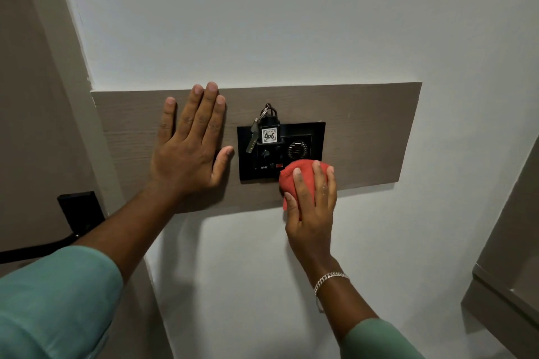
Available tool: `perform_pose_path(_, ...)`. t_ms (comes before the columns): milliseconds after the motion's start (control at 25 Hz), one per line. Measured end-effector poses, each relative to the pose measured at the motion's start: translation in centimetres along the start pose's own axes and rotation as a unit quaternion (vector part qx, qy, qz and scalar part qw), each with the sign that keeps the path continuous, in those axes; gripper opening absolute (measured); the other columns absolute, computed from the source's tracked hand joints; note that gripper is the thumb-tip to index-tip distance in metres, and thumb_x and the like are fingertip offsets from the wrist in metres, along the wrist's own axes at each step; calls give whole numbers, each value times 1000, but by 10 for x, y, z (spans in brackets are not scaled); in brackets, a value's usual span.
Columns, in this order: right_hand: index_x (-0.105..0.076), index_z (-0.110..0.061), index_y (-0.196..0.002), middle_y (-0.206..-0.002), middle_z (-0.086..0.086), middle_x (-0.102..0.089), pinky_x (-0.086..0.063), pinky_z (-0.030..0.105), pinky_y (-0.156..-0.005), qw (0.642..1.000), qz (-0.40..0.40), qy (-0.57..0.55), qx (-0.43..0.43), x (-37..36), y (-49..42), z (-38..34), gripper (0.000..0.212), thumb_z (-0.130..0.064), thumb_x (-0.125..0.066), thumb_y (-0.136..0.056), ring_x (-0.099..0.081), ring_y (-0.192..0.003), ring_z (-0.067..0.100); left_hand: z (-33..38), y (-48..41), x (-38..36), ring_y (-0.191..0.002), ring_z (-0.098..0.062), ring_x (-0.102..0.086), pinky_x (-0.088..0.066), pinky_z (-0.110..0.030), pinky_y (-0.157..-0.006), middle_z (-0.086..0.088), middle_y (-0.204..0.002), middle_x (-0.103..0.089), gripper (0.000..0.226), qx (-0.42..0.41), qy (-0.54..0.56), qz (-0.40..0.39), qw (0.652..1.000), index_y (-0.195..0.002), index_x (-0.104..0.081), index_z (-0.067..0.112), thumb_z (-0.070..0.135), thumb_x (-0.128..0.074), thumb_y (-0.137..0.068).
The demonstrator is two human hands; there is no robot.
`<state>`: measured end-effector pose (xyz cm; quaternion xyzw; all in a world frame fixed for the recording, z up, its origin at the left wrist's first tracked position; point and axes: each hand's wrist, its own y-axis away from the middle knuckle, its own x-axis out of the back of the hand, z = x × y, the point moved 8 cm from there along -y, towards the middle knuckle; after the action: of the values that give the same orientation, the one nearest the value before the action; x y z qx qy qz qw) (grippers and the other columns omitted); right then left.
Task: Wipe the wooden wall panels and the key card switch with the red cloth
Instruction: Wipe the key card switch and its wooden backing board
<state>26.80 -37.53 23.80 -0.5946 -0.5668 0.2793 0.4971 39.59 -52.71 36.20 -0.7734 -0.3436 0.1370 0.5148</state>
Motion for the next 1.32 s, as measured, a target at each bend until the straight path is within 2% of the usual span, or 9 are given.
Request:
perform_pose_path(160, -43, -19, -146, -159, 13, -31, -29, 47, -120, 992, -53, 62, 99, 10, -3, 4, 52, -20, -60, -97, -18, -151, 37, 0, 0, 1, -156, -25, -2, -9, -53, -123, -13, -166, -10, 79, 1, -2, 3, 1000, -158, -15, 5, 48, -36, -95)
perform_pose_path(360, -41, -25, -146, -159, 0, -27, -39, 58, -113, 989, 60, -67, -116, 37, -2, 22, 50, -21, -55, -99, -26, -150, 32, -3, 0, 2, -156, -24, -2, -10, -54, -123, -13, -165, -12, 79, 7, 4, 6, 1000, -157, -17, 5, 47, -38, -94)
perform_pose_path(440, -34, -36, -149, -162, -4, -22, -37, 47, -118, 985, 99, -121, -71, 37, -14, -6, 50, -33, -48, -101, -24, -151, 27, -1, 1, 1, -156, -24, -1, -9, -54, -123, -12, -166, -9, 79, 7, 12, -4, 1000, -158, -15, 6, 47, -37, -94)
perform_pose_path(520, -28, -36, -151, -165, 1, -17, -26, 43, -124, 994, 54, -94, 26, 18, -32, -51, 52, -39, -45, -102, -14, -154, 29, 0, 0, 1, -156, -25, -1, -6, -53, -124, -12, -166, -7, 79, 5, 25, -12, 1000, -158, -13, 6, 47, -36, -95)
perform_pose_path(600, -25, -31, -153, -165, 9, -18, -21, 51, -124, 996, 16, -23, 79, -4, -35, -77, 56, -42, -45, -102, -9, -154, 35, -2, 0, 1, -156, -25, -3, -5, -53, -124, -13, -166, -9, 78, 5, 26, -16, 1000, -158, -13, 5, 47, -35, -96)
perform_pose_path(800, -30, -27, -150, -157, 17, -26, -35, 62, -113, 981, 1, 45, 191, -3, -29, -50, 58, -41, -51, -98, -19, -150, 41, 0, -1, 5, -154, -27, -11, -9, -53, -123, -13, -165, -11, 77, 7, 25, -15, 1000, -157, -18, 5, 47, -36, -96)
perform_pose_path(1000, -26, -30, -153, -161, 16, -23, -25, 55, -122, 989, -1, 17, 144, -8, -37, -63, 60, -39, -51, -99, -12, -153, 38, -2, -1, 5, -155, -27, -7, -7, -52, -124, -13, -166, -9, 77, 9, 27, -24, 999, -158, -15, 5, 48, -35, -97)
perform_pose_path(1200, -42, -18, -145, -156, 22, -34, -33, 57, -118, 959, -59, 60, 270, 12, -38, -48, 50, -30, -57, -99, -22, -149, 45, -2, 0, 4, -155, -25, -5, -7, -53, -124, -12, -166, -9, 78, 15, 27, -30, 999, -158, -16, 6, 48, -37, -95)
perform_pose_path(1320, -42, -17, -145, -159, 21, -29, -32, 53, -119, 978, -77, 34, 189, 30, -48, -32, 47, -23, -53, -100, -18, -151, 43, -2, -1, 4, -155, -25, -5, -8, -53, -124, -13, -166, -11, 79, 17, 22, -36, 999, -158, -17, 6, 48, -37, -94)
